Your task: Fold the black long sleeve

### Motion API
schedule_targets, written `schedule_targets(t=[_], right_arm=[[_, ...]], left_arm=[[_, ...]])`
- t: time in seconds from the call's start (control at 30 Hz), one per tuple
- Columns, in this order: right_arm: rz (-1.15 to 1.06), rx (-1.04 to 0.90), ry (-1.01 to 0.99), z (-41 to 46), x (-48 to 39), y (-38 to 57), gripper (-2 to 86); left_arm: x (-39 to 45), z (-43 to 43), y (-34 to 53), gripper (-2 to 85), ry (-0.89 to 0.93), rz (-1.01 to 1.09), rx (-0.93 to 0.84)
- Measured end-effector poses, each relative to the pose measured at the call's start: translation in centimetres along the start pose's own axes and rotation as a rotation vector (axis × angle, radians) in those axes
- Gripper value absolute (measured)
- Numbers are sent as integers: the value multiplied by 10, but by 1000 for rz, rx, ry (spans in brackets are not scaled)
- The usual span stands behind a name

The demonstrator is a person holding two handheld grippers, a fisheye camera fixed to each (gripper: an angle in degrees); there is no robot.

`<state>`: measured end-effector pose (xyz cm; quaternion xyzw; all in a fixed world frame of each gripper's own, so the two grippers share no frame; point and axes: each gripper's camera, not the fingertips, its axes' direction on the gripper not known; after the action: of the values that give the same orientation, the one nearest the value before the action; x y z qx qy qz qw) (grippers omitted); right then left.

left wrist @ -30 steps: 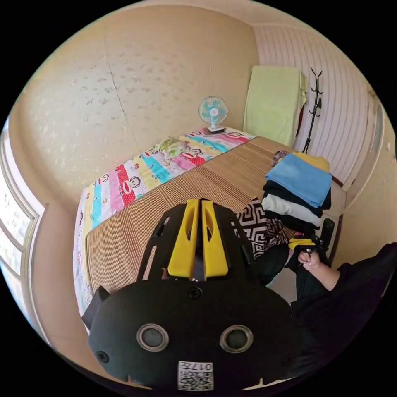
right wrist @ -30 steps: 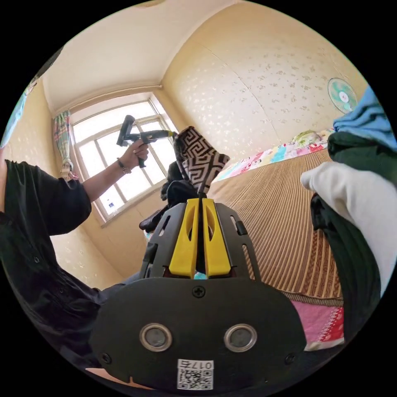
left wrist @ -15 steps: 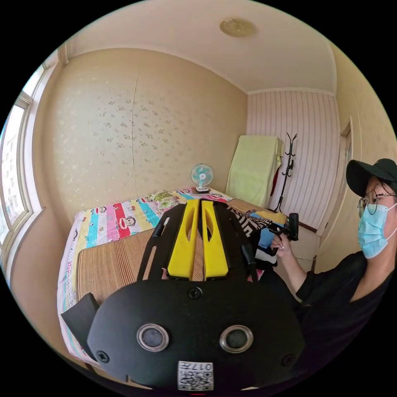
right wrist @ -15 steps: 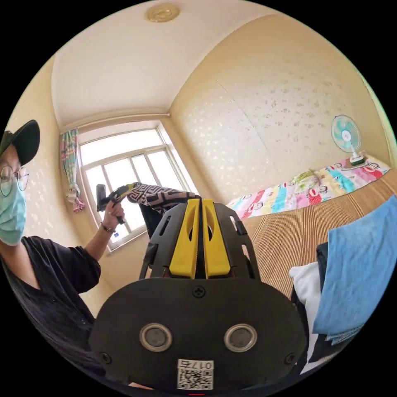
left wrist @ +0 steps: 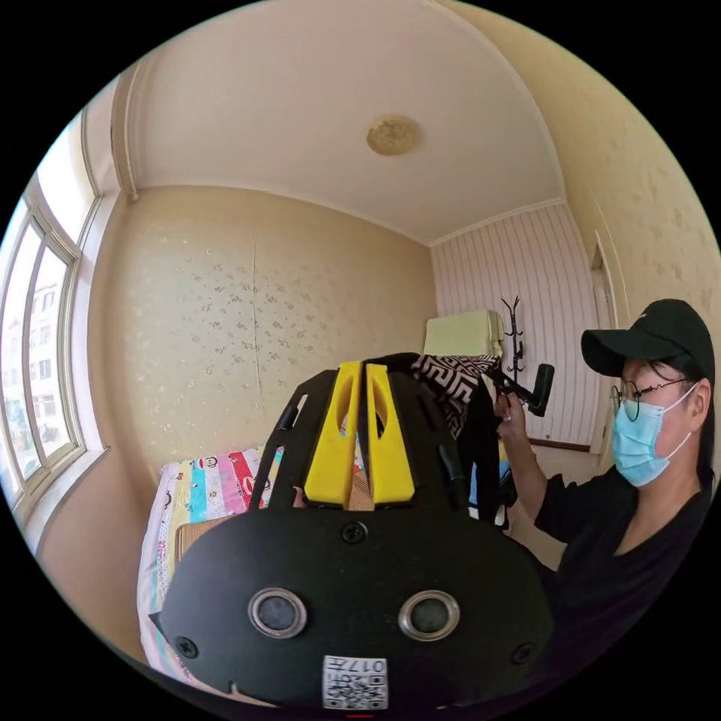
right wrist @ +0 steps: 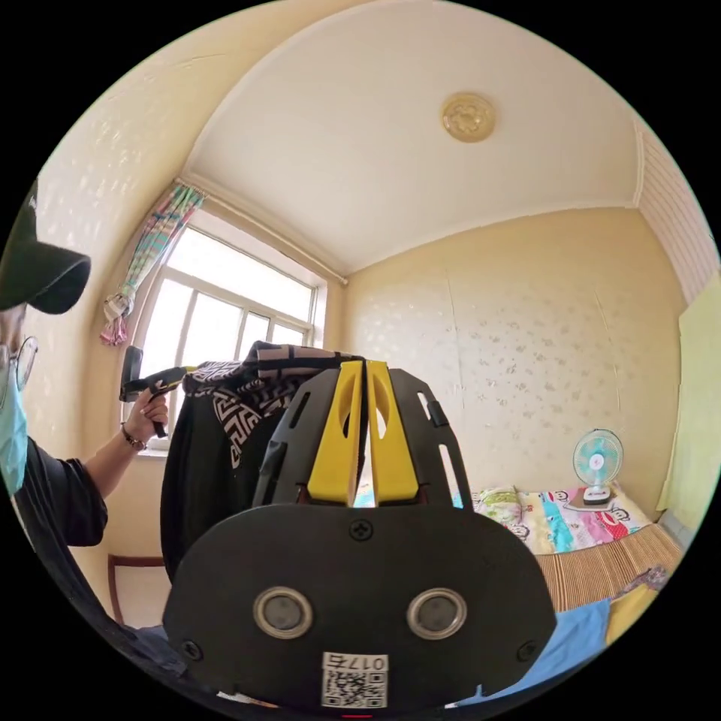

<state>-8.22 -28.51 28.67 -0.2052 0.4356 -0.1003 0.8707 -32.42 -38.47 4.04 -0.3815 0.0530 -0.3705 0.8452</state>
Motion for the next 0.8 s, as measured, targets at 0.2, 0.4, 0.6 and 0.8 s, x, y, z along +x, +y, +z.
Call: schedule_targets(t=[0.2,0.4,0.6,0.8], right_arm=[[99,-364,-6,153,48,7,11],[71,-858,193,403,123,168,17],[58,-1216,339,489,136,408,33],[265,-1256,141,401,119,527,69]], left_arm=[[-93,90,10,-3,-27,-145,-244],[-228,306,126,4,-210,-279,-572],[-266,430,306,50,-409,-264,-997],[-191,411,402,68,-93,-299,-985]])
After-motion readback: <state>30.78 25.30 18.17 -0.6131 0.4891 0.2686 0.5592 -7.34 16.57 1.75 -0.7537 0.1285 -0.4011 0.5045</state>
